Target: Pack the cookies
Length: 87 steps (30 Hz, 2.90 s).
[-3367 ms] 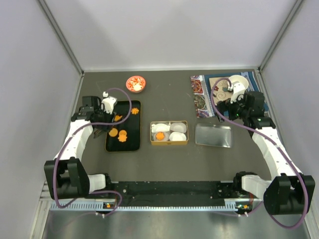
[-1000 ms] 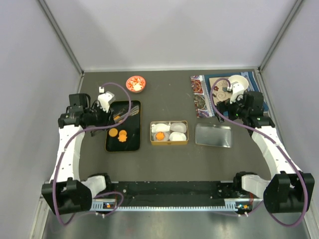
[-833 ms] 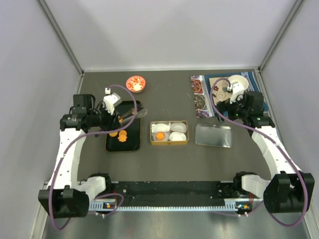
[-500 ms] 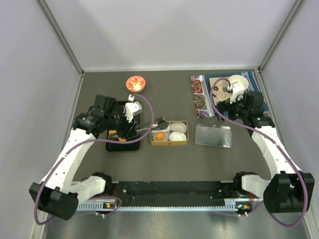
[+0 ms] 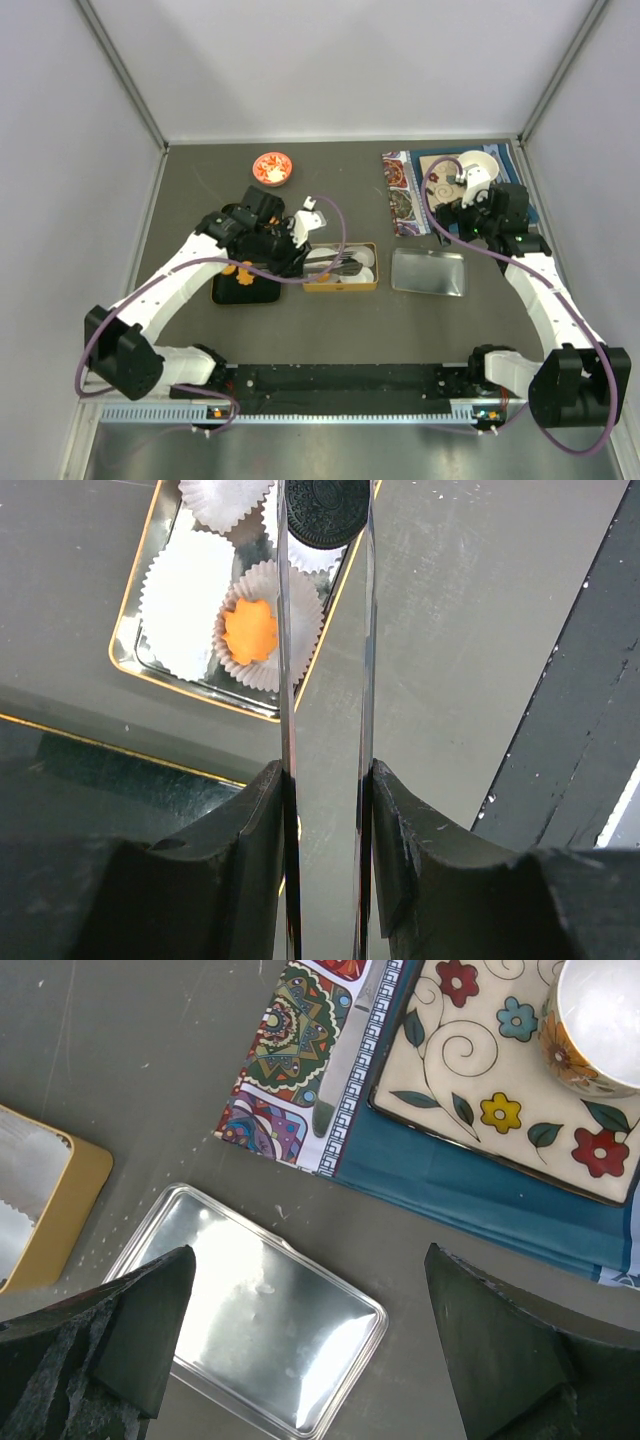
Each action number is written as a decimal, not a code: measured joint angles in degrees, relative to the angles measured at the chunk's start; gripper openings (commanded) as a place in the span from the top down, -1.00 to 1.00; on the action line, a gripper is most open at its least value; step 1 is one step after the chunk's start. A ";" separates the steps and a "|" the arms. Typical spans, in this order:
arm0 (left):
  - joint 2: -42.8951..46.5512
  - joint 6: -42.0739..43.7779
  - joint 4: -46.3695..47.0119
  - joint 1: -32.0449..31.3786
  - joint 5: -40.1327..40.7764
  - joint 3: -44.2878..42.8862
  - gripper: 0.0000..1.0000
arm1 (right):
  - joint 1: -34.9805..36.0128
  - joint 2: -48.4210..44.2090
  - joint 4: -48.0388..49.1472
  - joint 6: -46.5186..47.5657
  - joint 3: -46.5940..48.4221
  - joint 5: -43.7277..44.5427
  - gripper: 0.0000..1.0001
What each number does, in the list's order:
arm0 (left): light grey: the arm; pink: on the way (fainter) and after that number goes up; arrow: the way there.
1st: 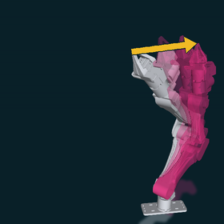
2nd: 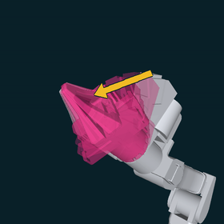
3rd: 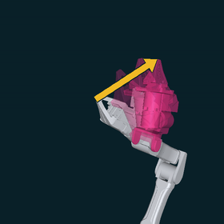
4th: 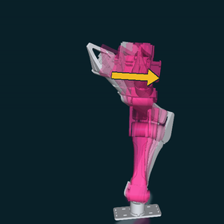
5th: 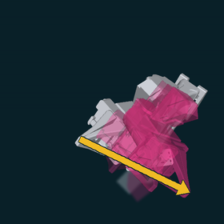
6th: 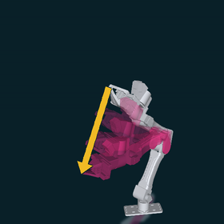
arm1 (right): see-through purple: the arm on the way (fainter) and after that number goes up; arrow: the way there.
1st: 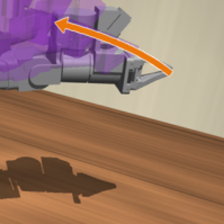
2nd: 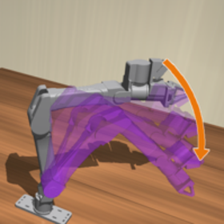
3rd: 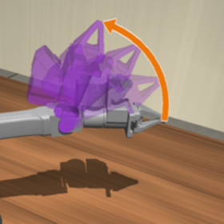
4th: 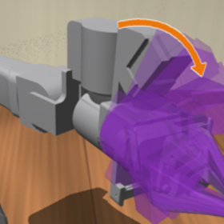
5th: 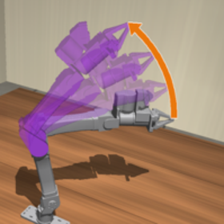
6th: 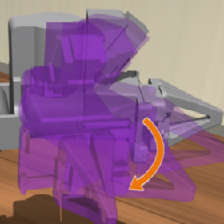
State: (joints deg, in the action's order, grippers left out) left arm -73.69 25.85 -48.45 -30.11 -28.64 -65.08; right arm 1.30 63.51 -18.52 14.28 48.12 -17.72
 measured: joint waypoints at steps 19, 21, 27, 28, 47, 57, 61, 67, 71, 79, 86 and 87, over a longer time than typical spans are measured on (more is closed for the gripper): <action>-5.68 -0.52 3.93 -3.80 2.75 -0.42 0.84 | 0.00 1.14 0.00 0.63 0.00 0.09 -0.98; -6.01 -0.52 4.02 -3.80 2.93 -0.44 0.78 | 0.00 1.14 0.00 0.66 0.00 0.09 -0.98; -6.84 -0.52 4.44 -3.93 3.23 -0.44 0.60 | 0.00 1.14 -0.02 0.68 0.00 0.09 -0.98; -6.84 -0.52 4.48 -3.96 3.28 -0.44 0.58 | 0.00 1.14 0.00 0.68 0.00 0.09 -0.98; -7.45 -0.48 4.57 -4.24 4.33 -0.44 0.16 | 0.00 1.14 0.00 0.68 0.00 0.09 -0.98; -7.45 -0.46 4.72 -4.57 4.31 -0.44 0.04 | 0.00 1.14 0.00 0.68 0.00 0.07 -0.98; -7.45 -0.46 4.72 -4.70 4.31 -0.44 -0.01 | 0.00 1.14 0.00 0.68 0.00 0.07 -0.98; -7.45 -0.46 4.74 -4.90 4.28 -0.44 -0.08 | 0.00 1.14 0.00 0.68 0.00 0.07 -0.98; -7.45 -0.44 4.74 -4.92 4.31 -0.44 -0.08 | 0.00 1.14 0.00 0.68 0.00 0.07 -0.98; -6.97 -0.76 4.87 -4.94 5.84 -0.42 -0.05 | 0.00 1.14 0.00 0.68 0.00 0.04 -0.98; -2.54 -2.10 4.94 -4.50 8.87 -0.33 -0.04 | 0.00 1.14 0.00 0.68 0.00 0.02 -0.98; -1.62 -2.23 5.01 -4.24 9.31 -0.26 -0.03 | 0.00 1.14 0.00 0.68 0.00 0.04 -0.98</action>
State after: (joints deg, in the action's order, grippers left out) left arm -75.31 23.62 -43.44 -34.35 -19.33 -65.34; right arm 1.30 64.64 -18.52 14.96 48.12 -17.67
